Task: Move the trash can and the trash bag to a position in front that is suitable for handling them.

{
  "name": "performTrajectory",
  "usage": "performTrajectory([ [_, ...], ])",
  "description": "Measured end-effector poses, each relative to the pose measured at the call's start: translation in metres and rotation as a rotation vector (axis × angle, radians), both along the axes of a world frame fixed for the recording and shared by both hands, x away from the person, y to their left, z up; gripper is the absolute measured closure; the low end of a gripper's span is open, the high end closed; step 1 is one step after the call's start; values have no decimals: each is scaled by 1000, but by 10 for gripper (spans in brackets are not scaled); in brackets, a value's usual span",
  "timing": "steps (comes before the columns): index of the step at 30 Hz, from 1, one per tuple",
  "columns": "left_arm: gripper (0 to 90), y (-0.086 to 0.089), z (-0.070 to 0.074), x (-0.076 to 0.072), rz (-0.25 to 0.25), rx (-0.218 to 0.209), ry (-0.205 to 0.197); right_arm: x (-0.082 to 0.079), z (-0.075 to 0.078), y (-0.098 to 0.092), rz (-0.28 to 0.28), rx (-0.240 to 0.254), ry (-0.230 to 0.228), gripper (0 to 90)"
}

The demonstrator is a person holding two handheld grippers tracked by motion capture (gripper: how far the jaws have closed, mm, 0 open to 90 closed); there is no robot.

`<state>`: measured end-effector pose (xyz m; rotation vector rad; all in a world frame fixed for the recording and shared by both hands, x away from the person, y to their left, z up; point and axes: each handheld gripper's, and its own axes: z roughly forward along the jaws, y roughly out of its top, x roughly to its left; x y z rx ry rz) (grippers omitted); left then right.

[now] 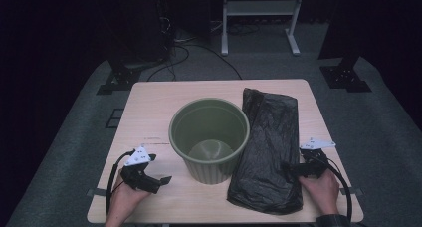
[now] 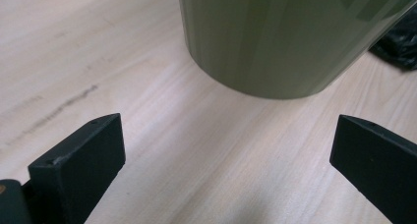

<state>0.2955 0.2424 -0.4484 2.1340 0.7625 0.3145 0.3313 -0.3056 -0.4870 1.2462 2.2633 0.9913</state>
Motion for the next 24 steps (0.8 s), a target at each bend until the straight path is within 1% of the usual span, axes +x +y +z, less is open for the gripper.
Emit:
performTrajectory([
  [2,0,-1,-6,1,2,11,5,0,0,0,0,0,0,94],
  [6,0,-2,-16,2,5,11,14,0,0,0,1,0,0,94],
  [8,0,-3,-22,3,8,30,18,0,0,0,1,0,0,94],
  [10,0,-5,-26,4,7,60,21,0,0,0,1,0,0,94],
  [14,0,-9,-31,6,5,104,26,0,0,0,3,0,0,94],
  [16,0,-9,-35,6,7,103,28,-1,0,0,3,0,1,94],
  [20,0,-9,-35,6,14,112,20,-2,0,0,8,-1,0,94],
  [24,0,-9,-35,6,18,111,23,-3,0,1,10,0,1,94],
])
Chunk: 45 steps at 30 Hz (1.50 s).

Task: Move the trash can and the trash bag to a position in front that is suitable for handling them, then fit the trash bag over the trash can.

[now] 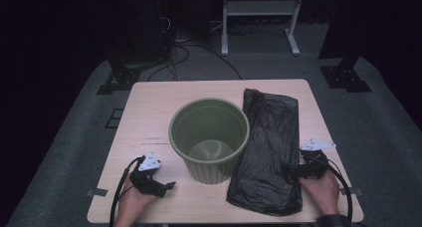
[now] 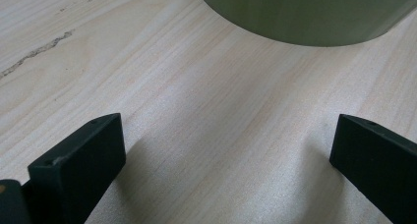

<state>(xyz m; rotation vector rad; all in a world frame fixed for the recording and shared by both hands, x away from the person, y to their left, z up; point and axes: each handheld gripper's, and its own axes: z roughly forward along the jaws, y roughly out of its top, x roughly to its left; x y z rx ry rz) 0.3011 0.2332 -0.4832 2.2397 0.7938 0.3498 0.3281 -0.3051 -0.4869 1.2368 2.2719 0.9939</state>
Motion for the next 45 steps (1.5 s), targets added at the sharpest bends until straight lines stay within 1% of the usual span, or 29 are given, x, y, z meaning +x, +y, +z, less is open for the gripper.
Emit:
performTrajectory([
  [7,0,0,0,0,3,0,0,-1,0,0,-4,-1,0,101],
  [11,0,0,0,0,3,0,0,-3,1,0,0,2,-3,146],
  [12,0,0,0,0,3,0,0,-4,2,-1,2,6,-7,258],
  [13,0,0,0,0,3,0,0,-4,2,-1,2,6,-7,258],
  [14,0,0,0,0,3,0,0,-6,3,-2,14,10,-14,335],
  [16,0,0,0,0,3,0,1,-8,3,-4,13,16,-22,430],
  [20,0,0,0,0,3,0,0,-9,6,-9,3,15,-14,608],
  [23,0,0,0,0,3,0,0,-11,7,-14,1,15,0,729],
  [24,0,0,0,0,3,0,1,-12,8,-17,0,15,12,786],
  [25,0,0,0,0,3,0,1,-12,8,-17,0,15,12,786],
  [26,0,0,0,0,3,-1,1,-12,8,-19,2,16,16,825],
  [28,0,0,0,0,3,-1,0,-13,9,-24,7,14,21,869],
  [32,0,0,0,0,3,-1,0,-14,11,-31,4,14,33,889],
  [43,0,0,0,0,3,-1,1,-16,13,-66,-49,30,47,884],
  [44,0,0,0,0,3,-1,1,-16,13,-69,-50,35,46,852],
  [45,0,0,0,0,3,-1,0,-16,13,-70,-53,46,47,788],
])
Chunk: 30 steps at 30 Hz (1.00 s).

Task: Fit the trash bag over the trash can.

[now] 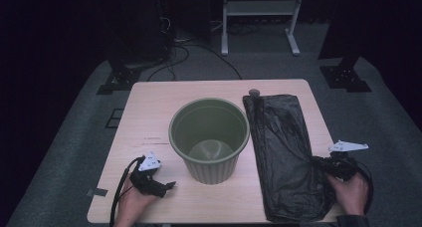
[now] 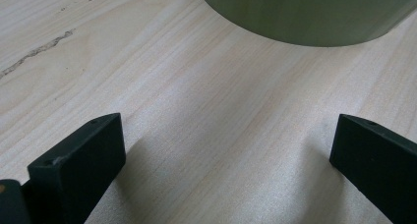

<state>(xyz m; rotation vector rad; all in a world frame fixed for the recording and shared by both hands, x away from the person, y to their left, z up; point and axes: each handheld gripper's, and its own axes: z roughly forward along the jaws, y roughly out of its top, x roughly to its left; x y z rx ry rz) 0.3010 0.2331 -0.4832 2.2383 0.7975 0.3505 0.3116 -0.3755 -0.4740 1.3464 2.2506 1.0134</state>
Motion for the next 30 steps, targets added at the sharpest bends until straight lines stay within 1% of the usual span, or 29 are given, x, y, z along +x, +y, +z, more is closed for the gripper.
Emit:
performTrajectory([
  [1,0,0,0,0,0,0,0,0,1,-1,2,10,4,703],
  [2,0,0,0,0,0,0,0,-1,1,0,-4,11,1,637],
  [3,0,0,0,0,0,0,0,-1,3,0,-12,8,-3,607],
  [5,0,0,0,0,0,0,0,-4,7,2,-7,10,-12,525],
  [7,0,0,0,0,0,0,0,-7,13,6,-21,6,-34,412],
  [8,0,0,0,0,0,0,0,-9,17,8,-21,9,-42,370],
  [9,0,0,0,0,0,0,0,-14,23,14,-23,-13,-76,299],
  [10,0,0,0,0,0,0,0,-16,26,17,-20,-20,-84,286],
  [11,0,0,0,0,0,0,0,-16,26,17,-20,-20,-84,286],
  [14,0,0,0,0,0,0,0,-21,32,27,2,-24,-83,249],
  [18,0,0,0,0,0,0,0,-24,35,42,42,5,-93,243],
  [22,0,0,0,0,0,0,0,-20,29,57,72,11,-88,242],
  [23,0,0,0,0,0,0,0,-16,24,65,85,0,-79,242],
  [24,0,0,0,0,0,0,0,-16,24,65,85,0,-79,242],
  [29,0,0,0,0,0,0,0,-5,7,77,97,-64,-40,251],
  [30,0,0,0,0,0,0,0,-3,5,78,97,-70,-35,268],
])
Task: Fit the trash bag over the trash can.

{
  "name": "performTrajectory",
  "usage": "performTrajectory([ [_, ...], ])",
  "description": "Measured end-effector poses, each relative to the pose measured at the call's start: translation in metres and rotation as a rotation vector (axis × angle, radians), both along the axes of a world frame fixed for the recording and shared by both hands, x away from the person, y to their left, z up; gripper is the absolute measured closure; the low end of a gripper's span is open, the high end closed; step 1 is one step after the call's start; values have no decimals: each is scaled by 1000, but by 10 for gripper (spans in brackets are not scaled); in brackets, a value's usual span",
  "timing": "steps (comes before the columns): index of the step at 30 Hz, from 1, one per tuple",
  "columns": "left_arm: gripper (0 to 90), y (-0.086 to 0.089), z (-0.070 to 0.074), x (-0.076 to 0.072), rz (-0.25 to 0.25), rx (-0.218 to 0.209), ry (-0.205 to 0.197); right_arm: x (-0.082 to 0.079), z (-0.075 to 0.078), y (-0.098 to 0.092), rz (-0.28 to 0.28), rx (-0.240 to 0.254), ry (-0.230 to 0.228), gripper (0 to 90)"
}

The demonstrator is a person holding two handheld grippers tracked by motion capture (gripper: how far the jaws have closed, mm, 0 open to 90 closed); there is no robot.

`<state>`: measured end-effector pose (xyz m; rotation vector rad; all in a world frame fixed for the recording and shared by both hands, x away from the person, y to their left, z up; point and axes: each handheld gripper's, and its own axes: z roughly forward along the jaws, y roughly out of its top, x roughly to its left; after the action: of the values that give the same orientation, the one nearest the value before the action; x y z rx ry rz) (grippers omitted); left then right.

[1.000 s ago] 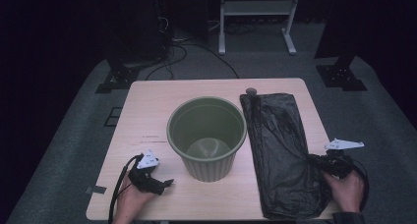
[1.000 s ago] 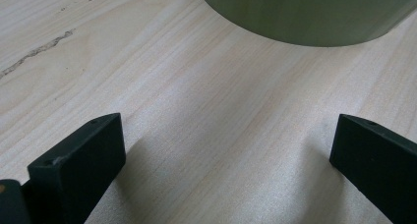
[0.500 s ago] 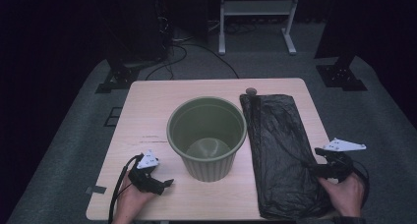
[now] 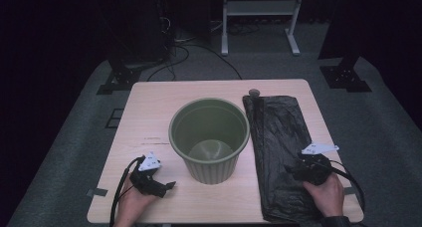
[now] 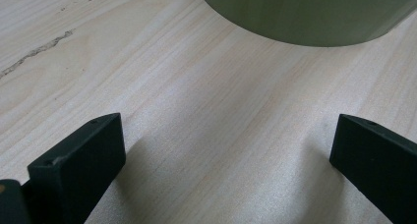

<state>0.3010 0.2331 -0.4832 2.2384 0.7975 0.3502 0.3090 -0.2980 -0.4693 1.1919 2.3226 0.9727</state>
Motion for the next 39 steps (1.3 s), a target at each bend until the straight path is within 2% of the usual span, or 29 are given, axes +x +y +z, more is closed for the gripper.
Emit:
performTrajectory([
  [4,0,0,0,0,0,0,0,5,-6,2,2,-29,16,336],
  [8,0,0,0,0,0,0,0,6,-8,0,17,9,12,481],
  [13,0,0,0,0,0,0,0,4,-8,-3,17,25,3,752],
  [17,0,0,0,0,0,0,0,5,-10,-3,41,53,12,897],
  [21,0,0,0,0,0,0,0,9,-10,-4,65,74,22,899],
  [27,0,0,0,0,0,0,0,11,-12,5,154,119,50,899],
  [33,0,0,0,0,0,0,0,2,-11,14,281,110,71,899],
  [37,0,0,0,0,0,0,0,-5,-9,13,302,92,72,895],
  [39,0,0,0,0,0,0,0,-7,-7,11,286,106,55,766],
])
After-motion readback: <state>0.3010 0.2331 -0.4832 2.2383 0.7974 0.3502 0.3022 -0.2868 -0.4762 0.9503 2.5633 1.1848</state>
